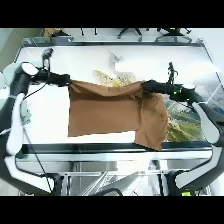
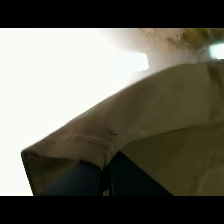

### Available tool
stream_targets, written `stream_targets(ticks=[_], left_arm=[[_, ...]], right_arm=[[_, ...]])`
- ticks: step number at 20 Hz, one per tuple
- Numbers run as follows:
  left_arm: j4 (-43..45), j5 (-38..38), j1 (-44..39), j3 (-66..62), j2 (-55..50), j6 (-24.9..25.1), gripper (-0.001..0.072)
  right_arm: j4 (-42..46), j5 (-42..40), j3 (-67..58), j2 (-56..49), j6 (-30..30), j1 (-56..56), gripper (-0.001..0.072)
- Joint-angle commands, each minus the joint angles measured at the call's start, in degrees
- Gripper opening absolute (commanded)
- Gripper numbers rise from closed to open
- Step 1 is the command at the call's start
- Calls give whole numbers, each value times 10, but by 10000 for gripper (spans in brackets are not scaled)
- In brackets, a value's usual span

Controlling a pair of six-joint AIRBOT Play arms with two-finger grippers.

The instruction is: Fold the shirts.

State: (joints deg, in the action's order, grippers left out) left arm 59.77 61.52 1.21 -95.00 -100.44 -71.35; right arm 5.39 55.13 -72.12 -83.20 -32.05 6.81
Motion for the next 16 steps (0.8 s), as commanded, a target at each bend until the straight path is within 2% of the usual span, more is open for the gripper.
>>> stream_targets(ticks=[1,2,3,5,6,7,9,11,13,16], left_arm=[[-1,93,2,-130,-122,-23,39],[5,137,10,-170,-130,-23,438],[8,172,18,-200,-130,-33,696],[7,245,49,-231,-117,-48,695],[7,267,65,-219,-102,-59,695],[7,283,83,-182,-80,-71,695],[7,304,111,-68,-30,-78,694],[7,285,127,89,28,-71,695],[6,226,126,253,85,-46,694],[2,129,113,419,137,-14,694]], right_arm=[[-37,-10,-9,-46,55,16,278],[-13,8,-12,-32,47,33,278],[19,23,-12,-11,20,57,279],[118,46,-12,38,-50,119,292],[181,55,-12,64,-90,154,366],[242,68,-12,85,-125,186,392],[333,115,-12,106,-154,234,392],[367,152,-2,108,-162,266,391],[367,153,20,108,-160,280,391],[367,156,34,104,-158,280,391]])
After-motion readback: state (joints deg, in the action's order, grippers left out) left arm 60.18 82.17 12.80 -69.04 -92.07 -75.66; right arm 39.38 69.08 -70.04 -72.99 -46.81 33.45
